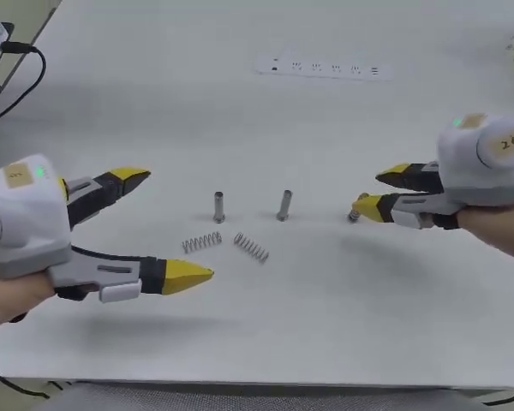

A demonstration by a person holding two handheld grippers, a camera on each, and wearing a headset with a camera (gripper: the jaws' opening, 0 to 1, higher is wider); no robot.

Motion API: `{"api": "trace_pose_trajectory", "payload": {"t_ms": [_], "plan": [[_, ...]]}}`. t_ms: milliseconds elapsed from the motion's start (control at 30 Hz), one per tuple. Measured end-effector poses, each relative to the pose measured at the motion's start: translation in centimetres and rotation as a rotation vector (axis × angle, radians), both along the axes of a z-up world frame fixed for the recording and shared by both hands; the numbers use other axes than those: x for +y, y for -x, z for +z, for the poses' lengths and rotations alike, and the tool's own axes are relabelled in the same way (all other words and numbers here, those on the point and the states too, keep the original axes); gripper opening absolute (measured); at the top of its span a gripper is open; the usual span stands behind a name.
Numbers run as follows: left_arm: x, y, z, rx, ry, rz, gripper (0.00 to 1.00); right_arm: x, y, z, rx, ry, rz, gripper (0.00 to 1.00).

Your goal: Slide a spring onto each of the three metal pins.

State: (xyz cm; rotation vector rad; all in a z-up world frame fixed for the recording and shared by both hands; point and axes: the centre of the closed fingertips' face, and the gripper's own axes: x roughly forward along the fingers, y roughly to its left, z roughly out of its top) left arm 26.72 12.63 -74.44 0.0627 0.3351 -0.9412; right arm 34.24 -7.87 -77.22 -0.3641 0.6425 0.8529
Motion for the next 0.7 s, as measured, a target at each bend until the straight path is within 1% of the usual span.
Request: {"api": "trace_pose_trajectory", "payload": {"t_ms": [100,233,300,333,367,400,467,600,700], "plan": [[0.2,-0.2,0.1,-0.003,0.004,0.008,0.97,-0.1,0.1,0.5,-0.003,-0.014,-0.015,0.37],[0.4,-0.3,0.1,-0.002,0.001,0.012,0.97,0.5,0.5,1.5,-0.030,-0.028,-0.010,0.36],[0.4,-0.3,0.0,-0.001,0.000,0.011,0.97,1.0,0.8,2.0,-0.033,-0.032,-0.003,0.33],[0.5,-0.3,0.0,0.001,0.000,0.012,0.97,1.3,1.0,2.2,-0.042,-0.030,-0.004,0.33],[0.5,-0.3,0.0,0.000,0.000,0.011,0.97,1.6,1.1,2.4,-0.051,-0.039,0.002,0.33],[0.4,-0.3,0.0,0.003,0.004,0.009,0.97,2.1,1.4,2.7,-0.050,-0.054,0.005,0.33],[0.5,-0.4,0.0,0.002,0.005,0.011,0.97,2.7,1.7,3.0,-0.058,-0.064,0.012,0.33],[0.6,-0.5,0.1,-0.001,0.010,0.015,0.97,3.9,2.4,3.3,-0.061,-0.078,0.045,0.32],[0.5,-0.5,0.2,-0.002,0.010,0.014,0.98,4.5,2.7,3.4,-0.056,-0.079,0.055,0.33]]}}
